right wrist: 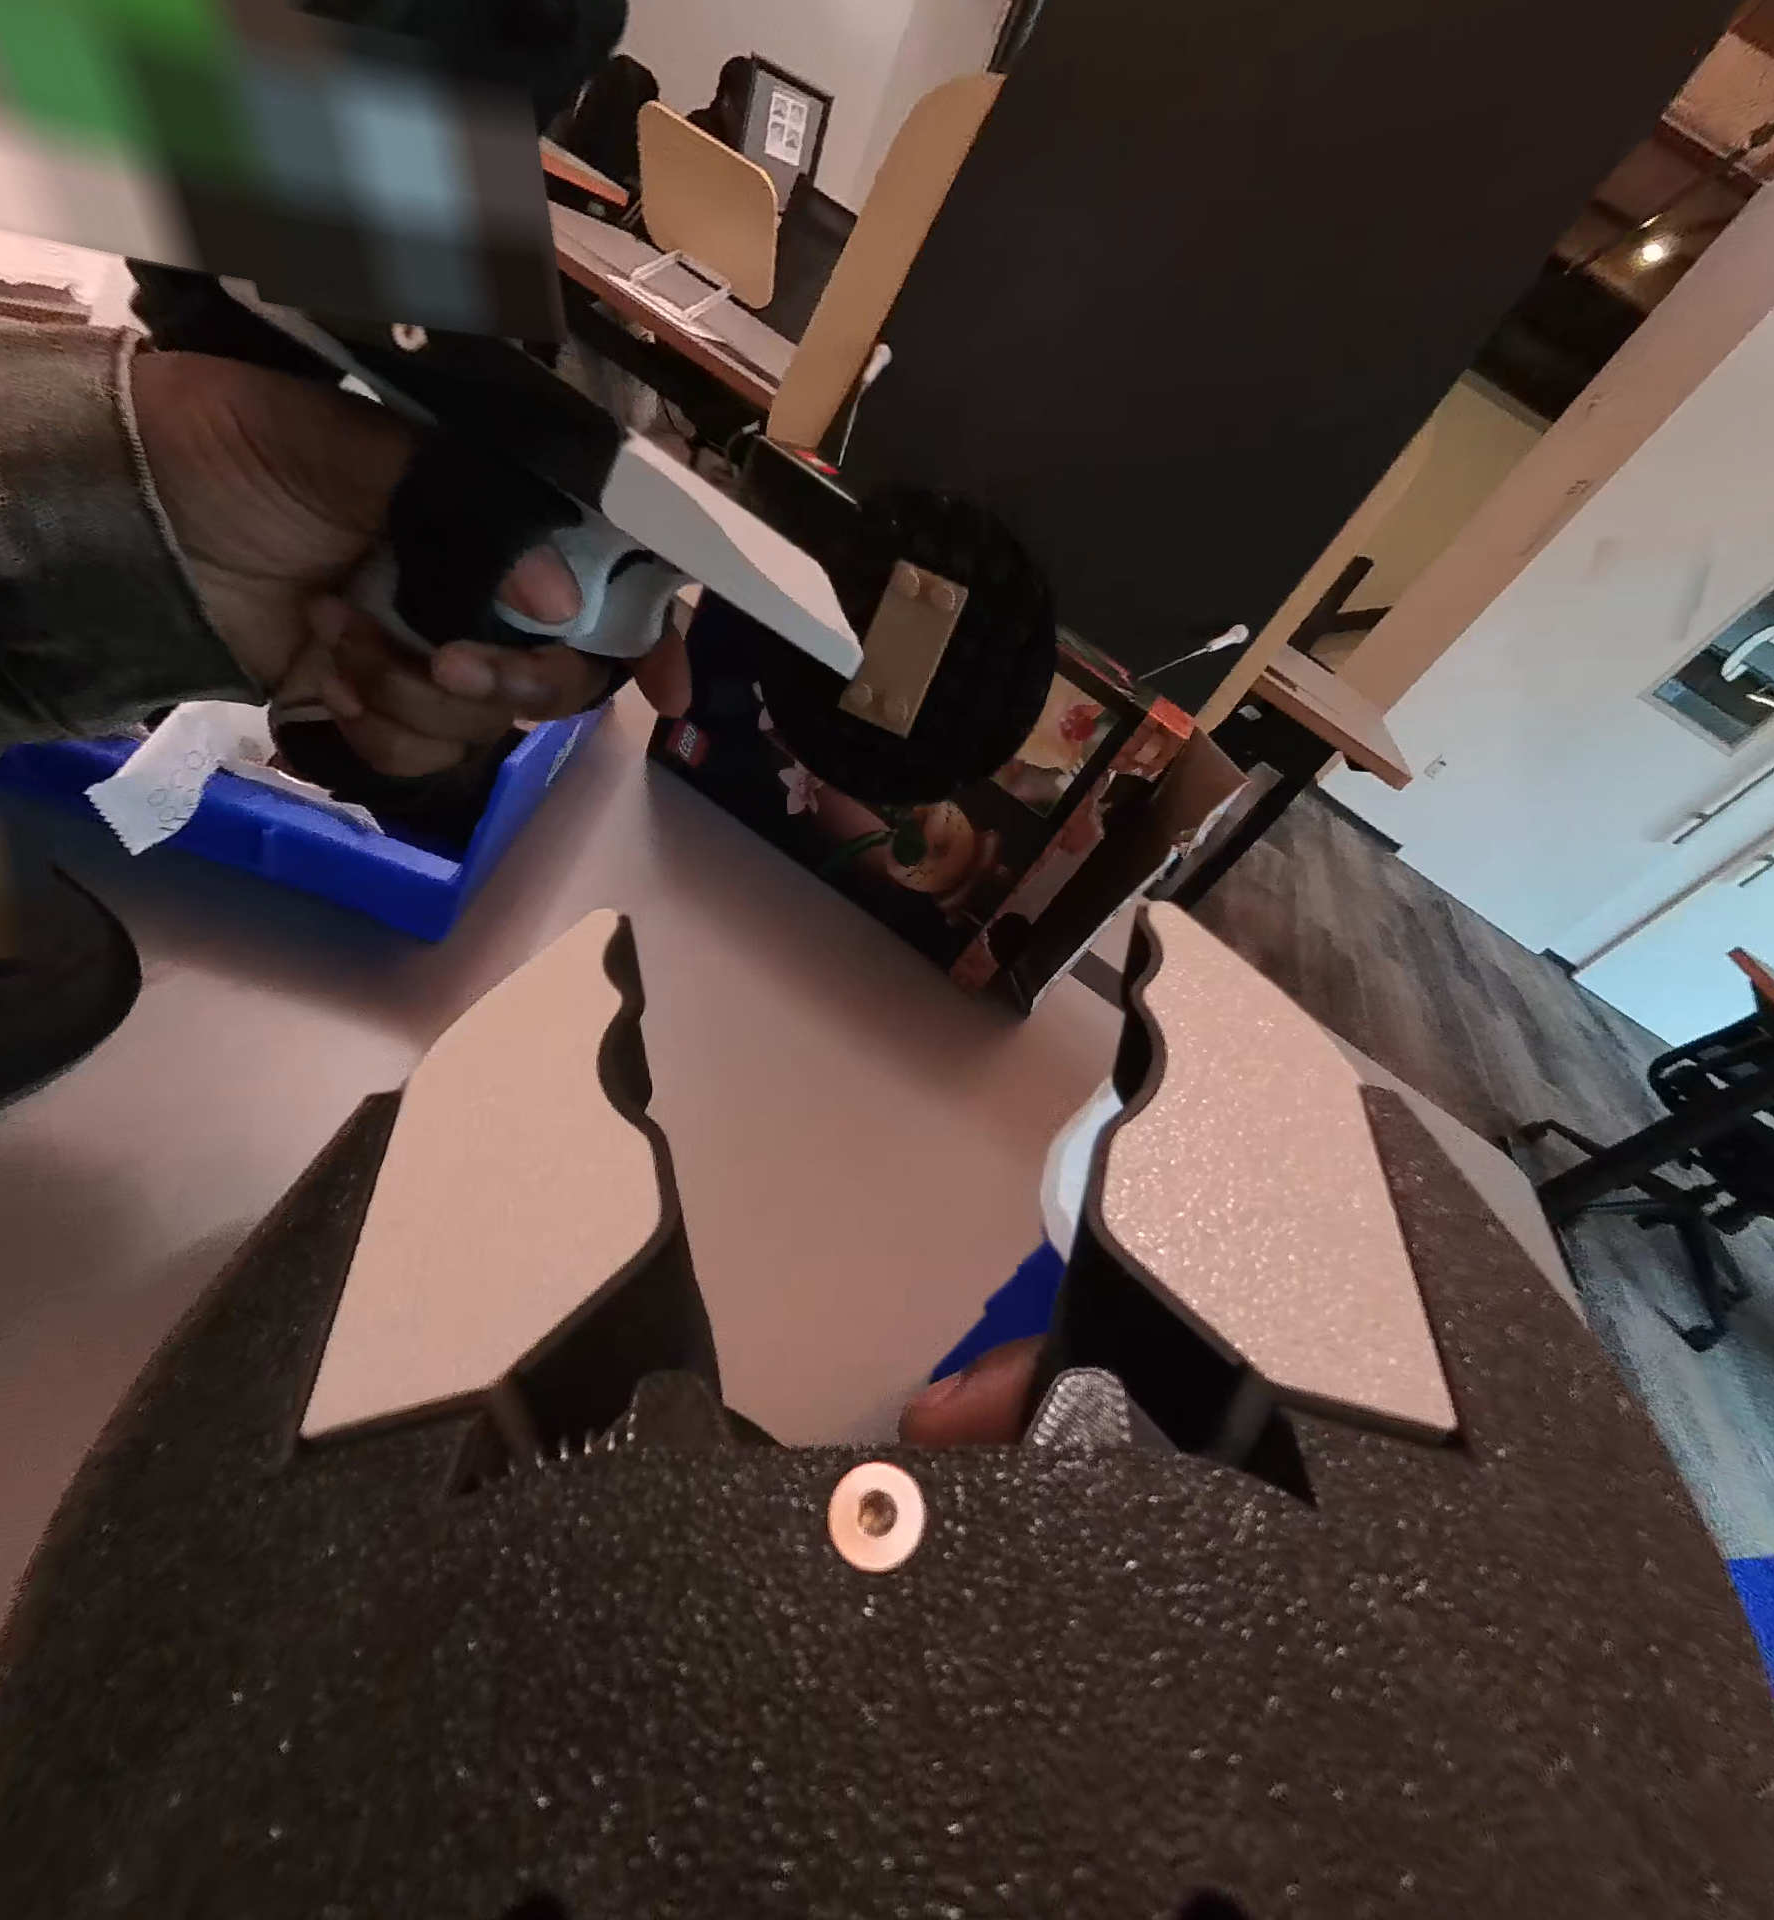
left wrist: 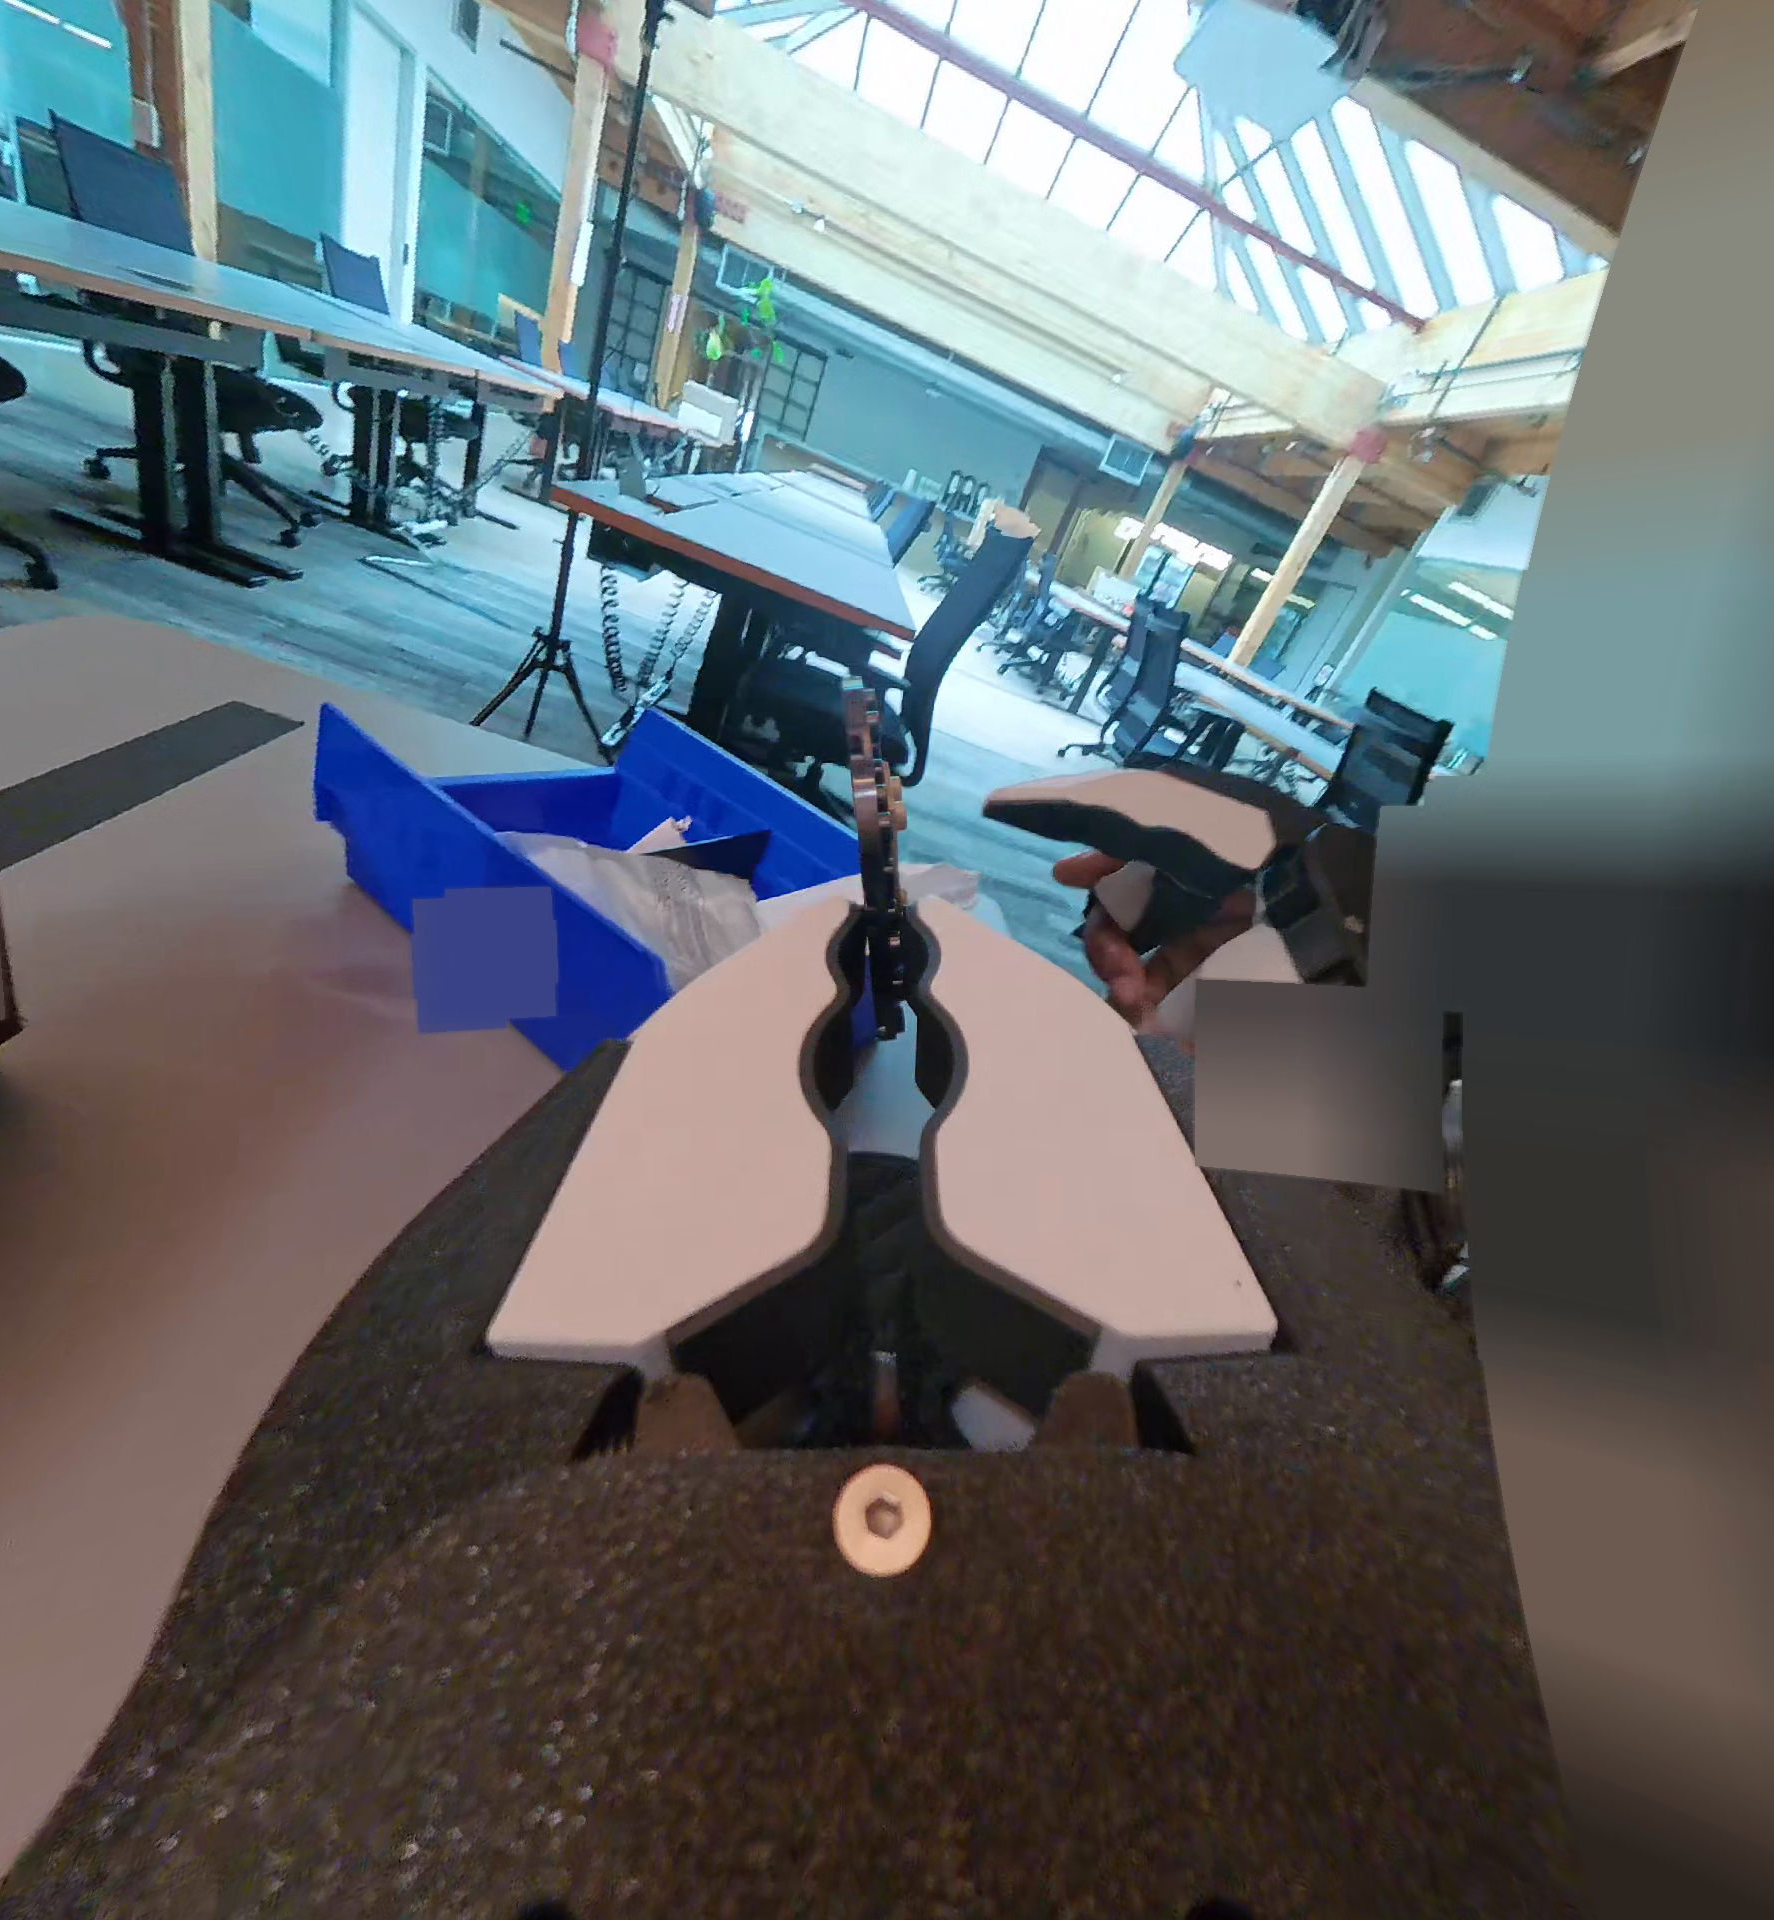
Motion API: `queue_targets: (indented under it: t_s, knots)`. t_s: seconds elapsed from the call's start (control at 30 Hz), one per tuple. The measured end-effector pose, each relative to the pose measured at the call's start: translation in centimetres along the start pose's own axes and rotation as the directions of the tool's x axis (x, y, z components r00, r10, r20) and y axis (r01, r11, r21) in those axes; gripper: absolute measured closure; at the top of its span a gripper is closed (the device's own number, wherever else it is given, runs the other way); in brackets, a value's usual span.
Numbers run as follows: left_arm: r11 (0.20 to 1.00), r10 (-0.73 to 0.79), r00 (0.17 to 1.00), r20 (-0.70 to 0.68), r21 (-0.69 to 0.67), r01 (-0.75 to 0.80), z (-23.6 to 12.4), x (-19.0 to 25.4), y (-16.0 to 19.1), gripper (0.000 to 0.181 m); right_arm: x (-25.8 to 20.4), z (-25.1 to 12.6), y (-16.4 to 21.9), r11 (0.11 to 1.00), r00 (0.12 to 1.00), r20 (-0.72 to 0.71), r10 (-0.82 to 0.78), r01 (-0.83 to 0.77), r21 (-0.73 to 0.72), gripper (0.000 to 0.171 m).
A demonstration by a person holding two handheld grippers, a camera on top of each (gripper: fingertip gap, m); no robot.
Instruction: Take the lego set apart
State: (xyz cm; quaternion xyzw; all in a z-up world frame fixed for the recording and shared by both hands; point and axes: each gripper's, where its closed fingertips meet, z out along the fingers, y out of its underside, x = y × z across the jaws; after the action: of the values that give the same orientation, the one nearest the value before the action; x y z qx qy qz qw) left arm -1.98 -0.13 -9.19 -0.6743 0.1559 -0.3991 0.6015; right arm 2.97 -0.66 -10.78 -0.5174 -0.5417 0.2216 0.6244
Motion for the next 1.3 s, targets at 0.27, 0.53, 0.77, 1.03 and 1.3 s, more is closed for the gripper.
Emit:
queue_targets:
  t_s: [0.27,0.53,0.77,1.03,1.3]
  knots:
    - [1.000,0.004,1.000,0.024,0.000,-0.004,0.2,-0.5,0.6,0.175,0.0,0.1,0.2,1.000,1.000,0.013,-0.014,0.014,-0.019,0.084]
    - [0.996,0.091,0.989,0.116,-0.037,-0.087,0.3,-0.9,1.2,0.176,0.0,0.0,0.1,0.999,1.000,0.009,-0.029,0.029,-0.026,0.085]
    - [0.869,0.495,0.778,0.386,-0.216,-0.445,-0.6,-2.5,0.6,0.175,-0.1,0.5,1.4,0.997,0.999,0.002,-0.041,0.041,-0.065,0.086]
    - [0.508,0.830,0.261,0.493,-0.474,-0.720,-2.2,-0.8,-1.7,0.176,-0.1,1.3,2.9,0.994,0.999,0.016,-0.036,0.037,-0.105,0.089]
    - [0.190,0.927,-0.072,0.369,-0.625,-0.757,-1.2,1.6,-1.4,0.176,-0.9,1.4,2.7,0.994,0.998,0.030,-0.060,0.062,-0.090,0.091]
